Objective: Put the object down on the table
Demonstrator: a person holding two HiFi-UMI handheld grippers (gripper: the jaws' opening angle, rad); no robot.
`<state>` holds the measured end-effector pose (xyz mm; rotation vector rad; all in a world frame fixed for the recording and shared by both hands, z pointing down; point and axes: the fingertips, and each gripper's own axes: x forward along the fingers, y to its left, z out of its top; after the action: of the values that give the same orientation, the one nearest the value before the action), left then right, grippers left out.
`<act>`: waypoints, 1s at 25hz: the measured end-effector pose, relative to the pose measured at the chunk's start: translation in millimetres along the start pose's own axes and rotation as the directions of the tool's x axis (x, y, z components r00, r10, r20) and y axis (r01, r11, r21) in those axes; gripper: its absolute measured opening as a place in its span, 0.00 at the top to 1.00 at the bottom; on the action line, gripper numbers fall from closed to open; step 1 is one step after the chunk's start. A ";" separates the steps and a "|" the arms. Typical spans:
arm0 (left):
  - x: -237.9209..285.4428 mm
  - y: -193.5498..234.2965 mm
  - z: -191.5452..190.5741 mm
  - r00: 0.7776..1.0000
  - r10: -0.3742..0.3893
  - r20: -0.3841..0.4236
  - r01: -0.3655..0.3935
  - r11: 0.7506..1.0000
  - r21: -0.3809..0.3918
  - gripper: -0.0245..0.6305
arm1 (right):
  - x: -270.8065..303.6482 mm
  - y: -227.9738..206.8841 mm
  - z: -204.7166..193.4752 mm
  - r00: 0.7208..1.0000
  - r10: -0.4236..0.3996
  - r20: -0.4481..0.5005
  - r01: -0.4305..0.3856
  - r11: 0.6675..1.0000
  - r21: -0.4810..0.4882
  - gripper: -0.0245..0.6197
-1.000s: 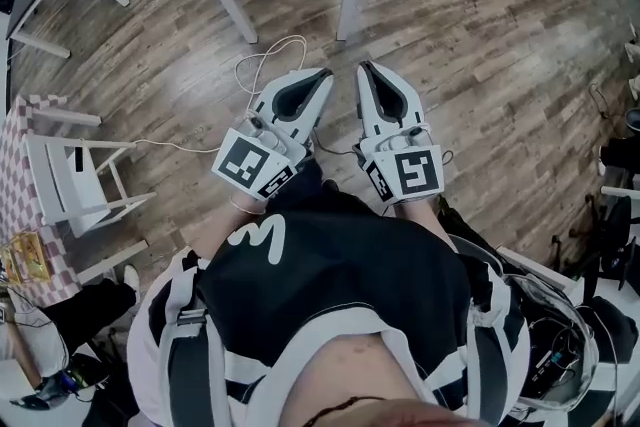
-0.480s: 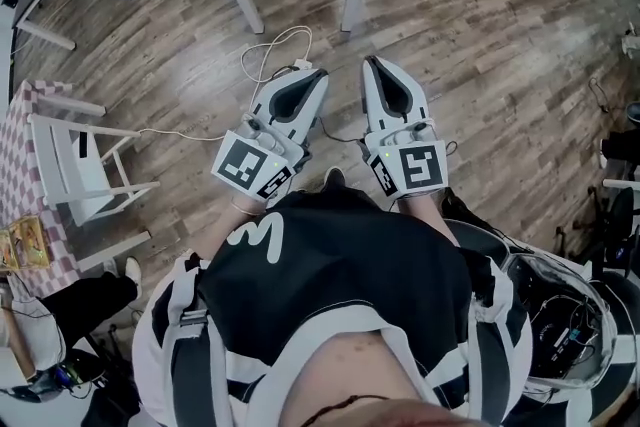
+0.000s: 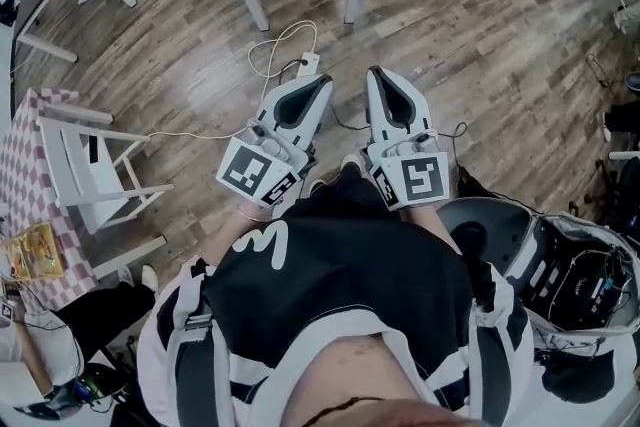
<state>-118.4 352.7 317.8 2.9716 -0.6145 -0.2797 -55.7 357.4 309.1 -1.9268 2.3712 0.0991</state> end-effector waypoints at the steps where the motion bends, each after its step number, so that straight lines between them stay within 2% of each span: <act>1: -3.7 -3.9 -2.9 1.000 -0.005 -0.002 0.005 1.000 -0.004 0.96 | -5.9 2.8 -0.7 1.000 -0.008 0.001 0.008 1.000 0.001 0.93; 6: -17.6 -16.2 -10.7 1.000 -0.020 -0.023 0.019 1.000 -0.014 0.96 | -19.2 16.5 -4.2 1.000 -0.011 0.002 0.011 1.000 0.004 0.93; 11: -19.9 -20.4 -3.4 1.000 -0.009 -0.002 0.009 1.000 -0.005 0.96 | -19.0 25.6 -1.1 1.000 0.020 0.008 -0.020 1.000 0.001 0.93; 16: -15.8 -25.5 -4.1 1.000 -0.016 0.003 0.016 1.000 0.002 0.96 | -25.8 24.4 -1.1 1.000 0.021 0.000 -0.021 0.999 -0.027 0.94; 25: -20.0 -32.0 -0.8 1.000 -0.027 0.002 0.027 1.000 0.016 0.96 | -28.8 27.2 1.6 1.000 0.015 0.011 -0.015 1.000 -0.012 0.94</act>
<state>-124.0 390.0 317.7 2.9974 -0.5798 -0.2824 -76.5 391.2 310.5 -1.9083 2.3838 0.1246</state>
